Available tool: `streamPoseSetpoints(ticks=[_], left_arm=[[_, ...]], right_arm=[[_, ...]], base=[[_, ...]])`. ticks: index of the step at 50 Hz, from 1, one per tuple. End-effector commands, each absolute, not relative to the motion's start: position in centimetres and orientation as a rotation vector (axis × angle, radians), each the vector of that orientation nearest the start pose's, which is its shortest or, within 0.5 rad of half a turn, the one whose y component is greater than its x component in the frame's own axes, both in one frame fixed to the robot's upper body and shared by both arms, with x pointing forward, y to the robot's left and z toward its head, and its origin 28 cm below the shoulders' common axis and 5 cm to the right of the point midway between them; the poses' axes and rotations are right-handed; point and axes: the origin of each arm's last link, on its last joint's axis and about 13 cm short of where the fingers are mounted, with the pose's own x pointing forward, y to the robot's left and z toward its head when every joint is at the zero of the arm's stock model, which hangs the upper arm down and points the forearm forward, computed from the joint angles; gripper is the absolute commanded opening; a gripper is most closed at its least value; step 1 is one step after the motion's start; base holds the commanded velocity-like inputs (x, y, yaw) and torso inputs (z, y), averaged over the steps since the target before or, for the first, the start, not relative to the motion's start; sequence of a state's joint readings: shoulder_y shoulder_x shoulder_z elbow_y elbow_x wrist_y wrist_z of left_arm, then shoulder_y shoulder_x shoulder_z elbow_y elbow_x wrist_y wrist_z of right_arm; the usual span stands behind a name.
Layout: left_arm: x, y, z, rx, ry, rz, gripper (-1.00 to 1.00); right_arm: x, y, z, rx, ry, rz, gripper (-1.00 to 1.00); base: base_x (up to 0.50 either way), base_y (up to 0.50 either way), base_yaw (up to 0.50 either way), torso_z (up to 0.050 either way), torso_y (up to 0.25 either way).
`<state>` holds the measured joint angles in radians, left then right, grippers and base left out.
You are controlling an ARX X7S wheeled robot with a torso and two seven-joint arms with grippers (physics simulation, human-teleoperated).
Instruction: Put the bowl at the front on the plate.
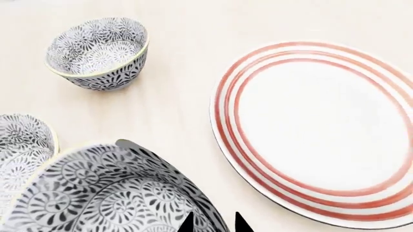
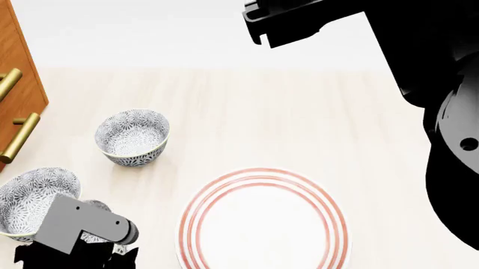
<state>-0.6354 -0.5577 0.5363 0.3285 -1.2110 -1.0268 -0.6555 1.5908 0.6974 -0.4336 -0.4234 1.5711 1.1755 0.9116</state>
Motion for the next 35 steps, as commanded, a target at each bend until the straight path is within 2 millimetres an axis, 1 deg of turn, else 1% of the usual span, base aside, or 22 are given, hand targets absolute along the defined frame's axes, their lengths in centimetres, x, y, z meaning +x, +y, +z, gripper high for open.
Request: streamPoseSetpoints(ticks=[1,11,21,26,35], left_arm=[[24.0,20.3,15.1,0.178,0.417,-0.229,-1.0],[24.6,20.1,16.0,0.19,0.343,-0.229,-1.0],[25.1,19.9,17.4,0.162,0.209,-0.211,-1.0],[25.1,19.8,17.7,0.16,0.202,-0.216,-1.0],[25.8,19.6,18.3,0.162,0.157,-0.219,-1.0]], right_arm=[[21.6,-12.0,38.3,-0.271,-0.3,0.13,1.0],[21.4,-12.0,38.1,-0.269,-0.3,0.129,1.0],[21.3,-12.1,37.9,-0.273,-0.296,0.128,1.0],[21.3,-12.0,38.0,-0.272,-0.298,0.129,1.0],[21.3,-12.0,38.1,-0.274,-0.299,0.132,1.0]], base=[[0.0,0.0,0.0,0.0,0.0],[0.0,0.0,0.0,0.0,0.0],[0.0,0.0,0.0,0.0,0.0],[0.0,0.0,0.0,0.0,0.0],[0.0,0.0,0.0,0.0,0.0]])
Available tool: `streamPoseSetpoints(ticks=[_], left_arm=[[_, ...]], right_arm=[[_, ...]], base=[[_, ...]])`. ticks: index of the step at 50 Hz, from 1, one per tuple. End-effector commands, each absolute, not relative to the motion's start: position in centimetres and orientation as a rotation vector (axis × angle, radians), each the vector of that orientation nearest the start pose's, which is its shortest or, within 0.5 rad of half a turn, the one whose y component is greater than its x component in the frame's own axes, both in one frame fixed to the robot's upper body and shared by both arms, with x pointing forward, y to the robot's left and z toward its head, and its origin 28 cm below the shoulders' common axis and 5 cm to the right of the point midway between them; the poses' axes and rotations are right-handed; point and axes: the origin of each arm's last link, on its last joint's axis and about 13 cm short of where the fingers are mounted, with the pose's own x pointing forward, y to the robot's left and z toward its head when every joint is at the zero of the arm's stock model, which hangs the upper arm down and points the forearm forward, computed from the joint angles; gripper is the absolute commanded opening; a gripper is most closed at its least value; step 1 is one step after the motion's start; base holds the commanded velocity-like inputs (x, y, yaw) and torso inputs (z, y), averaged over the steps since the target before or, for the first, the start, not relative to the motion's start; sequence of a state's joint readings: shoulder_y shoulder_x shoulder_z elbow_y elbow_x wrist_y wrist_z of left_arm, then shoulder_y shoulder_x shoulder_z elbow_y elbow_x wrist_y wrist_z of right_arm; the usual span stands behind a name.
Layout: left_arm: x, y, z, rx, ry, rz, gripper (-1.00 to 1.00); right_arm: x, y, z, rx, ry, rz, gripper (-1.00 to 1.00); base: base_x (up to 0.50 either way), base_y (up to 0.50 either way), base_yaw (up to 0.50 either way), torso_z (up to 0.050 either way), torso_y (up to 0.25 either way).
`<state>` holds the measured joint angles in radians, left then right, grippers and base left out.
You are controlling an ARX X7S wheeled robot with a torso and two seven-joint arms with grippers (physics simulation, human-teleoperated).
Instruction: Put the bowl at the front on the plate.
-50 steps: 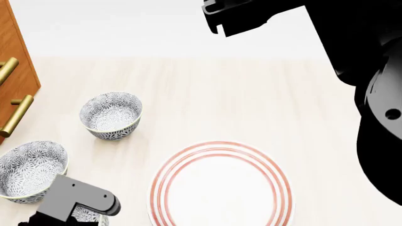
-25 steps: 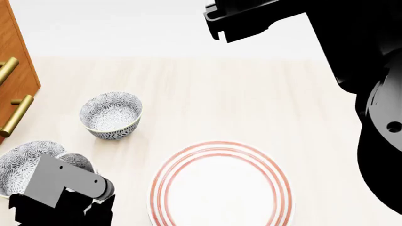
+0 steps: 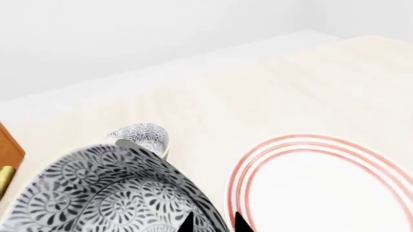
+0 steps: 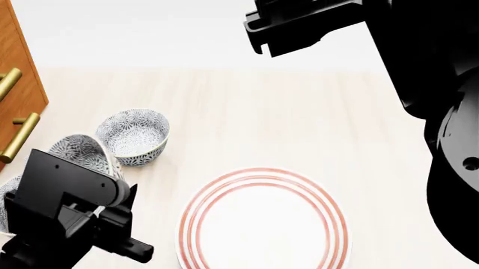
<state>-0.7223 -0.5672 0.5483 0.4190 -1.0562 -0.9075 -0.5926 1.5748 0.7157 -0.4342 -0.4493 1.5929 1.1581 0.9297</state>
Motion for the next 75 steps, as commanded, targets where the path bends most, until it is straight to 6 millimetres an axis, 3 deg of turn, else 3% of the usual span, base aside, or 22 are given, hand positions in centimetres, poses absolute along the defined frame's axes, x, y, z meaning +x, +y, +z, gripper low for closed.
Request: streamPoseSetpoints(ticks=[1,18,38,75], left_arm=[[25.9,19.5,18.6,0.152,0.151,-0.222,-1.0],[27.6,18.7,19.8,0.174,0.084,-0.237,-1.0],[29.5,16.3,20.6,0.196,0.047,-0.286,-1.0],[33.9,13.0,19.8,0.193,0.04,-0.321,-1.0]], right_arm=[[21.3,-12.0,38.1,-0.274,-0.299,0.132,1.0],[21.4,-11.9,37.8,-0.272,-0.301,0.142,1.0],[21.6,-11.8,37.7,-0.275,-0.297,0.146,1.0],[21.8,-11.6,37.8,-0.287,-0.286,0.157,1.0]], base=[[0.0,0.0,0.0,0.0,0.0],[0.0,0.0,0.0,0.0,0.001],[0.0,0.0,0.0,0.0,0.001],[0.0,0.0,0.0,0.0,0.001]])
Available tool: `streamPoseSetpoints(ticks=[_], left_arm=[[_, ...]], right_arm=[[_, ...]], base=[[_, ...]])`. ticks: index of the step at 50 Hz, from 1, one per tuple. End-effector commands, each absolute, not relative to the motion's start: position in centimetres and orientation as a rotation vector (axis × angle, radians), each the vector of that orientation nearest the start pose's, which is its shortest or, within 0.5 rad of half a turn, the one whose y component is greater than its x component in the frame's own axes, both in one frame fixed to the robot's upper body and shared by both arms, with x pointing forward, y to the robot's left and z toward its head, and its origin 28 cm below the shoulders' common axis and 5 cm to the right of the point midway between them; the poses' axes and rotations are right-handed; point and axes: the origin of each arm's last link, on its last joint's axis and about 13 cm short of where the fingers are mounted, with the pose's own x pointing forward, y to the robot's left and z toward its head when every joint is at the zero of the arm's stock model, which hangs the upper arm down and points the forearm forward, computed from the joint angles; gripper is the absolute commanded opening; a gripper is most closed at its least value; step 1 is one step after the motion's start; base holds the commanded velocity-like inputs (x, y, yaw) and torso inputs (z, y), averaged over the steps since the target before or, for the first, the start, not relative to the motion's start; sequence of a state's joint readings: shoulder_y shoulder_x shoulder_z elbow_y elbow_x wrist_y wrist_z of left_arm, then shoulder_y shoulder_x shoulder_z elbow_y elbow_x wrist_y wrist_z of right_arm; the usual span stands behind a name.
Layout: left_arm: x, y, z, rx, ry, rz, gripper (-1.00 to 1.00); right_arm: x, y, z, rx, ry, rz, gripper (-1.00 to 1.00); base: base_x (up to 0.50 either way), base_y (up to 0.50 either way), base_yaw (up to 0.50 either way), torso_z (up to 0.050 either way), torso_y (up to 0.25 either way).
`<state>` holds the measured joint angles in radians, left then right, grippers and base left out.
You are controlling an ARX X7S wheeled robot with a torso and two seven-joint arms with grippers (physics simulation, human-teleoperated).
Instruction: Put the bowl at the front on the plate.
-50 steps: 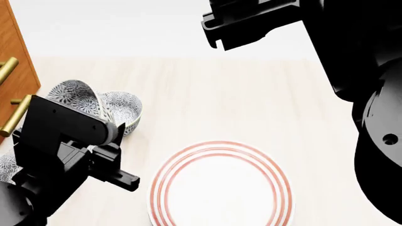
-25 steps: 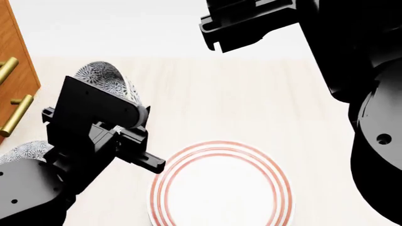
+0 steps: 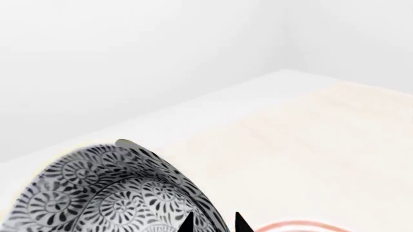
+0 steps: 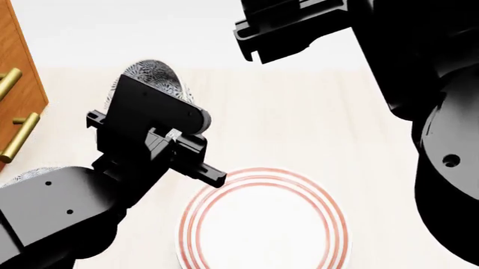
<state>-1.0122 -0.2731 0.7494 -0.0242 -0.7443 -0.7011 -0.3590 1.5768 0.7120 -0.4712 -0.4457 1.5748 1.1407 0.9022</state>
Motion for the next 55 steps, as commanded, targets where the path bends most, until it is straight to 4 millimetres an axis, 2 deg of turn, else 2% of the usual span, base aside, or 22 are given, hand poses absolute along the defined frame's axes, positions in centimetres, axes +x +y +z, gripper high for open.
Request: streamPoseSetpoints(ticks=[1,14,34,42,55], left_arm=[[33.9,12.9,19.8,0.194,0.035,-0.328,-1.0],[35.5,11.9,19.2,0.185,0.034,-0.357,-1.0],[36.1,9.9,19.4,0.246,-0.007,-0.378,-1.0],[36.2,9.0,18.8,0.281,-0.018,-0.395,-1.0],[37.4,8.1,19.9,0.346,-0.04,-0.401,-1.0]], right_arm=[[21.8,-11.6,37.7,-0.285,-0.287,0.158,1.0],[22.0,-11.4,37.7,-0.286,-0.284,0.164,1.0],[22.1,-11.2,37.8,-0.288,-0.283,0.166,1.0],[21.9,-11.3,37.6,-0.282,-0.278,0.155,1.0],[21.0,-11.3,37.6,-0.281,-0.273,0.139,1.0]], base=[[0.0,0.0,0.0,0.0,0.0],[0.0,0.0,0.0,0.0,0.001],[0.0,0.0,0.0,0.0,0.001],[0.0,0.0,0.0,0.0,0.0],[0.0,0.0,0.0,0.0,0.001]])
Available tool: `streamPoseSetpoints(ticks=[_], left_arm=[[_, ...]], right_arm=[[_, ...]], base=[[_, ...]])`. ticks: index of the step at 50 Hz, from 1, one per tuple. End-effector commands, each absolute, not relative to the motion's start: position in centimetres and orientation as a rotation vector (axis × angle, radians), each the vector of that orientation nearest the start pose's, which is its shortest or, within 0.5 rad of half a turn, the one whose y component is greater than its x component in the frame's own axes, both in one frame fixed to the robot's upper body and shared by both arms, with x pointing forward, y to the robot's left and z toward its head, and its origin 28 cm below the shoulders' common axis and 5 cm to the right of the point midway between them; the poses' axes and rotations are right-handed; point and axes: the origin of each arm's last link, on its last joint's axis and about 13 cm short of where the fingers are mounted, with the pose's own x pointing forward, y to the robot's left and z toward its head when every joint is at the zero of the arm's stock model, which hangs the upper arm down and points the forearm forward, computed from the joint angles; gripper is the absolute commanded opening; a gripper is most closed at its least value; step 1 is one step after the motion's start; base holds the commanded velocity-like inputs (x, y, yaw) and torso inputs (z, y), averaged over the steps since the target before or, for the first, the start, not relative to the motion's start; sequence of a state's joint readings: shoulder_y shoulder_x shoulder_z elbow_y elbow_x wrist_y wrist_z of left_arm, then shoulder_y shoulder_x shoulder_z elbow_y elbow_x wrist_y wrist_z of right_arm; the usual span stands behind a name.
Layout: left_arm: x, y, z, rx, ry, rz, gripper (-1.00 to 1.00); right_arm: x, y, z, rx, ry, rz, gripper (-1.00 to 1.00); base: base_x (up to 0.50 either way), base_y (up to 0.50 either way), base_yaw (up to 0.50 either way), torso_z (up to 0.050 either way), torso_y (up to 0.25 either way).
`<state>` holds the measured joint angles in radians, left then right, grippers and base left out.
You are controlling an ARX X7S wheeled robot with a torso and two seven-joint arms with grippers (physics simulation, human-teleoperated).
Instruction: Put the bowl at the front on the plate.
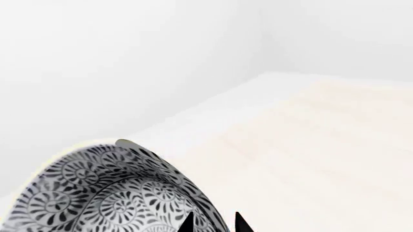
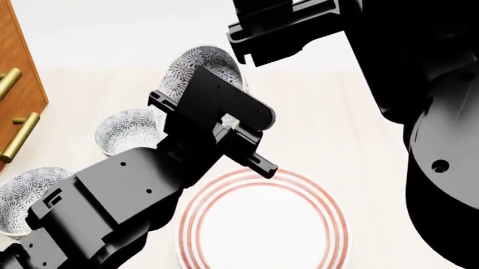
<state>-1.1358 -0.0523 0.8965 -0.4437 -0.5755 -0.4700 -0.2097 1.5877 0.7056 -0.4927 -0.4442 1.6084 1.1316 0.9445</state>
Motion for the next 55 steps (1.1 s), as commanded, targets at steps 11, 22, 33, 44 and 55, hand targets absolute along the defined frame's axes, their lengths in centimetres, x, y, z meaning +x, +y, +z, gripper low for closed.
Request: streamPoseSetpoints(ticks=[11,22,33,44,55], left_arm=[[37.8,7.1,19.3,0.43,-0.05,-0.408,-1.0],[38.0,7.2,19.0,0.519,-0.055,-0.393,-1.0],[38.1,7.2,20.2,0.59,-0.045,-0.402,-1.0],[37.8,7.0,19.8,0.573,-0.035,-0.416,-1.0],[37.4,6.8,19.2,0.668,-0.073,-0.428,-1.0]], right_arm=[[21.0,-11.3,37.3,-0.285,-0.264,0.145,1.0],[21.3,-11.0,37.8,-0.292,-0.274,0.163,1.0],[21.1,-11.1,37.3,-0.285,-0.272,0.16,1.0],[21.1,-11.3,37.1,-0.28,-0.268,0.158,1.0],[20.9,-11.3,37.1,-0.278,-0.267,0.155,1.0]], base=[[0.0,0.0,0.0,0.0,0.0],[0.0,0.0,0.0,0.0,0.0],[0.0,0.0,0.0,0.0,0.001],[0.0,0.0,0.0,0.0,0.0],[0.0,0.0,0.0,0.0,0.001]])
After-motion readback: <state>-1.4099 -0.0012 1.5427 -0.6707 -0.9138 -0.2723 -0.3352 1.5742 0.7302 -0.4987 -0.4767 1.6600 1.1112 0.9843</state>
